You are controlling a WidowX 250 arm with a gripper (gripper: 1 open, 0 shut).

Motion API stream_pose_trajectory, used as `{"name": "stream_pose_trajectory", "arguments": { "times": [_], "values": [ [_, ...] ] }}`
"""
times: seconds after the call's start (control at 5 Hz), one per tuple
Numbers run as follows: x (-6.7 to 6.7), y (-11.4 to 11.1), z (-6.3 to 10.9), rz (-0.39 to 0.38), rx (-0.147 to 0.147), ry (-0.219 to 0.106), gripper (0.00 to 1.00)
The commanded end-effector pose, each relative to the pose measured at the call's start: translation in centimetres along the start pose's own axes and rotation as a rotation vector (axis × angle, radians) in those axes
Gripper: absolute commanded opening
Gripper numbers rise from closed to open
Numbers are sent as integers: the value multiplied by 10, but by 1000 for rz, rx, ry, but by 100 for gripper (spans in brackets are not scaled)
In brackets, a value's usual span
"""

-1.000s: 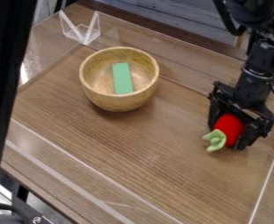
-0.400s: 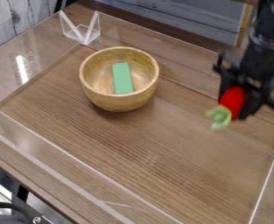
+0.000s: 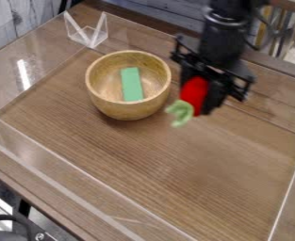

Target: Move the red fruit to the left

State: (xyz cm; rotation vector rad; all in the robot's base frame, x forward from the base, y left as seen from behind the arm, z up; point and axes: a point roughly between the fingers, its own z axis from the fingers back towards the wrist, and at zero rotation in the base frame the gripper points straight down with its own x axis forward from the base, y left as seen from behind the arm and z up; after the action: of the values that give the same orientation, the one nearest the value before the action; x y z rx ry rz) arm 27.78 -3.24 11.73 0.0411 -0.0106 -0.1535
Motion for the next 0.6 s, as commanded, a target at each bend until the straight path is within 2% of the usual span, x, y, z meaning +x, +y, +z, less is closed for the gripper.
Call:
{"name": "stream_pose_trajectory", "arguments": {
  "times": [0.0,0.4],
  "values": [
    [-15,37,11,84,17,-51,0],
    [-46,115,-16,128,17,-48,0]
  ]
}}
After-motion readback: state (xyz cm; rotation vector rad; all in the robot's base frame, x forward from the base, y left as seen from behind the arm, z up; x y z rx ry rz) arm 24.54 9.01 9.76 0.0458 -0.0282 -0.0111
